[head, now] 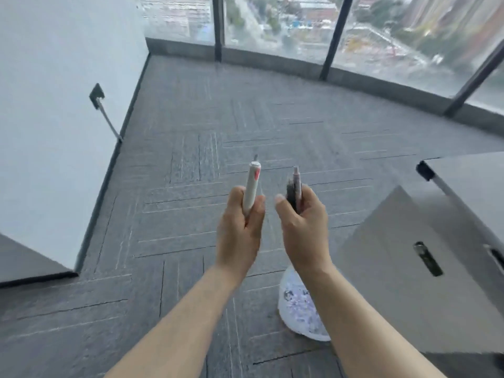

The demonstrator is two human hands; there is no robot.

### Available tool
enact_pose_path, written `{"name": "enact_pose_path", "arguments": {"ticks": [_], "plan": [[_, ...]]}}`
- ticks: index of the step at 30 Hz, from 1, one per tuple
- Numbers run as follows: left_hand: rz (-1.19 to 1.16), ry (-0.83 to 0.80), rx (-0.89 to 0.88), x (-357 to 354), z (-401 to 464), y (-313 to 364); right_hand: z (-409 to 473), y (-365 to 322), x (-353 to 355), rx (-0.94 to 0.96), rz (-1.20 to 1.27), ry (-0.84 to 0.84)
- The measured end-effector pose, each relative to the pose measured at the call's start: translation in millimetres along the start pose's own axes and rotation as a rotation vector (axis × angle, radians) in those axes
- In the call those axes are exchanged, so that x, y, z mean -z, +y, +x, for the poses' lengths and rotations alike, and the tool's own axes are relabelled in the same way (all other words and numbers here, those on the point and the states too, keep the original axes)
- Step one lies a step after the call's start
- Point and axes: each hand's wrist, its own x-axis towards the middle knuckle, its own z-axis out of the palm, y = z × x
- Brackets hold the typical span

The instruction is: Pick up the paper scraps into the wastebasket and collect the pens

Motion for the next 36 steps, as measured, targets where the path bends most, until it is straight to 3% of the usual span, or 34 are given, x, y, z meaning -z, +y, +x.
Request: {"name": "enact_pose_path", "arguments": {"ticks": [8, 13, 17, 22, 28, 36], "plan": [[-0.193, -0.365, -0.110, -180.6, 1.0, 217.0, 27.9, -147.5, 242.8, 0.053, -0.013, 0.510], [-0.334, -0.550, -0.099, -301.6, -35.9, 305.8, 38.3, -169.1, 386.1, 0.122, 0.117, 0.804], [-0.422, -0.585, 0.046, -394.1, -52.7, 334.1, 61.3, -147.5, 459.3, 0.071, 0.183, 0.894], [-0.435, -0.558, 0.176, -461.4, -61.3, 321.6, 86.5, -101.5, 496.6, -0.036, 0.238, 0.916], [-0.338, -0.579, 0.231, -480.5, -64.2, 289.0, 88.6, -67.1, 503.8, -0.144, 0.249, 0.923], [-0.330, -0.545, 0.280, -471.2, -37.4, 293.8, 90.0, -75.5, 506.6, -0.066, 0.273, 0.908]]}}
